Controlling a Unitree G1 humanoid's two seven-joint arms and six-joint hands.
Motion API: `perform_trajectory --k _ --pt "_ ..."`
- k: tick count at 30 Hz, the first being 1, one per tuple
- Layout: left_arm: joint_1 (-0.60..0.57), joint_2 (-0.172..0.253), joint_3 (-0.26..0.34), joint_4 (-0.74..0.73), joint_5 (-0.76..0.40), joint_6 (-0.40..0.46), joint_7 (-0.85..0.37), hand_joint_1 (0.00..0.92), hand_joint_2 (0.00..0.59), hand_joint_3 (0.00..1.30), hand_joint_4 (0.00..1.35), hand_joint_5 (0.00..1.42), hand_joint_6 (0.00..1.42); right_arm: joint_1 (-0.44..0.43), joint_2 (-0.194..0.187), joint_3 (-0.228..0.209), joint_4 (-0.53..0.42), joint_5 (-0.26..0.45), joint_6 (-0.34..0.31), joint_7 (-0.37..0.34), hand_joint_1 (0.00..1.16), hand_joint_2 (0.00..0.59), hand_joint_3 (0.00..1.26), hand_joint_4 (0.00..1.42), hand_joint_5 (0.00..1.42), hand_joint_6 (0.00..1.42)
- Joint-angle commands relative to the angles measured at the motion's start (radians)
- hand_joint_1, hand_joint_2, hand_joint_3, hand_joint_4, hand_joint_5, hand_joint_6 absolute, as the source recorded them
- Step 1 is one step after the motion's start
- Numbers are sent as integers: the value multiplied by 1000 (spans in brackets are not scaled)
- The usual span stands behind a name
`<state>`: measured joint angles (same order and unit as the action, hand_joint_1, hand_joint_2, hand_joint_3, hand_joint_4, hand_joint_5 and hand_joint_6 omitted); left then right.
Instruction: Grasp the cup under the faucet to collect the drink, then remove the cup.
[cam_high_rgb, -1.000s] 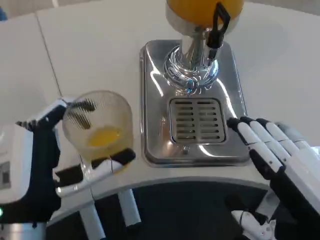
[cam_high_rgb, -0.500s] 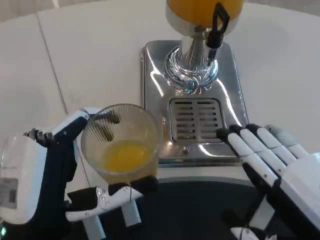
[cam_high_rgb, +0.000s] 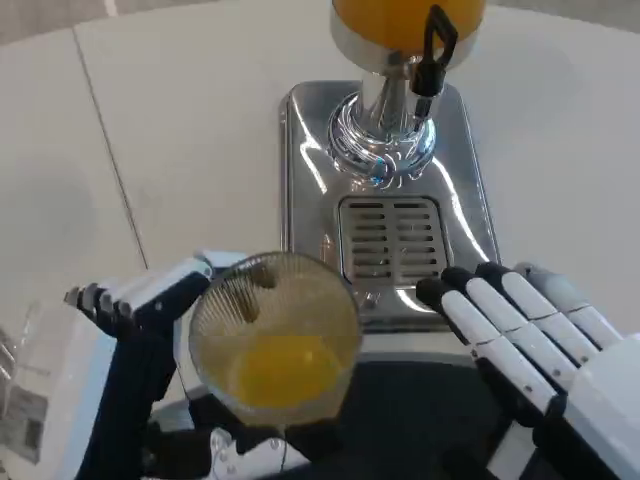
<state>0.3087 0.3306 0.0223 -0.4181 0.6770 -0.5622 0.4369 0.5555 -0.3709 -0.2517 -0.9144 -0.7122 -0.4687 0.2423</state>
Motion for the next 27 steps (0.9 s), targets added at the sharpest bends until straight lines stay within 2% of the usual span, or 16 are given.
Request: perform_trajectory --k 1,7,11,15,27 --pt "10 -23 5 -21 -7 -46 -1 732 0 1100 1092 1424 1424 42 33 15 -12 -4 -33 -20 113 524 0 0 0 0" --pt "9 -35 5 -16 -9 -58 -15 736 0 1100 1092 1424 1424 136 95 27 -34 -20 -80 -49 100 527 0 0 0 0" --pt "2 -42 7 -13 -12 -61 -29 738 0 1100 1092 1424 1424 167 126 39 -41 -32 -99 -53 97 530 0 0 0 0" --pt "-1 -53 3 -13 -6 -60 -34 738 0 1100 1092 1424 1424 152 149 53 -51 -41 -87 -42 94 535 0 0 0 0" --pt "5 -67 0 -15 11 -66 -36 739 0 1100 1092 1424 1424 99 179 109 -62 -76 -32 -8 85 552 0 0 0 0"
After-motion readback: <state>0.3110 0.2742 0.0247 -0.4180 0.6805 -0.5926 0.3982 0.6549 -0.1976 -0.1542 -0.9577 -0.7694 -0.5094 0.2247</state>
